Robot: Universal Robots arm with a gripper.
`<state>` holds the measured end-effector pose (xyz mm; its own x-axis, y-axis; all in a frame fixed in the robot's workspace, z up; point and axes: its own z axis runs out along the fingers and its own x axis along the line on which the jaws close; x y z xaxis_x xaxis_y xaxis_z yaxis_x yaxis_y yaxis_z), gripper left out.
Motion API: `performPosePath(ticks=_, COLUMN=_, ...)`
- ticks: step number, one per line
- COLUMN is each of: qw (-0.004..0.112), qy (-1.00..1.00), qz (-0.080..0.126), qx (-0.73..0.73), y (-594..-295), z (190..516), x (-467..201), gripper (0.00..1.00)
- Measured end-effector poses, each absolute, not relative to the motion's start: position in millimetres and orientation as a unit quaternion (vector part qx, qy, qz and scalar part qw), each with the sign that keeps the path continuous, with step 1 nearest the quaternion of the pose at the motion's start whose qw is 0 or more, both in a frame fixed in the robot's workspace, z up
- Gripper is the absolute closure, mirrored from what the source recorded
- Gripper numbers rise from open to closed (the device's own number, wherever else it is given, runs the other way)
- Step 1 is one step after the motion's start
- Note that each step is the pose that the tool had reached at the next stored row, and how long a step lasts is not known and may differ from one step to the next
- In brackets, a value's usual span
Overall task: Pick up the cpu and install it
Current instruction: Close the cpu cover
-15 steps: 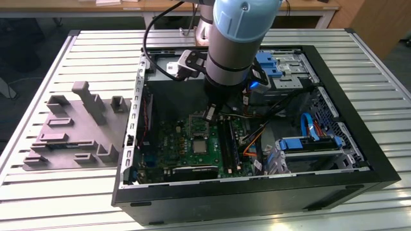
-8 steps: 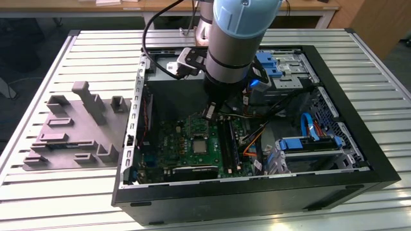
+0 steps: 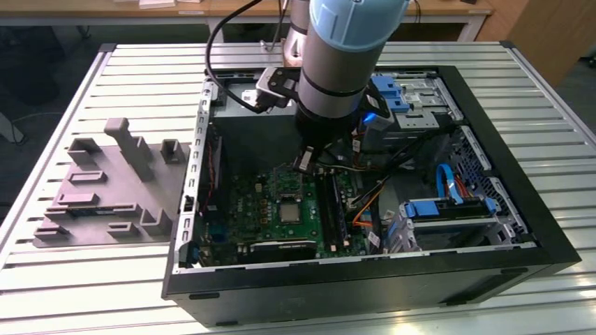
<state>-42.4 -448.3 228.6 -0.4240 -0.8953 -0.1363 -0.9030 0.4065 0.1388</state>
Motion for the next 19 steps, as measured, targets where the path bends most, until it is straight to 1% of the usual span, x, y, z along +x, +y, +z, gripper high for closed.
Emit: performPosePath(ticks=19, qw=0.017, qy=0.819, qz=0.096, qx=-0.565, y=-448.3, z=237.0, x=-42.9, gripper=0.89)
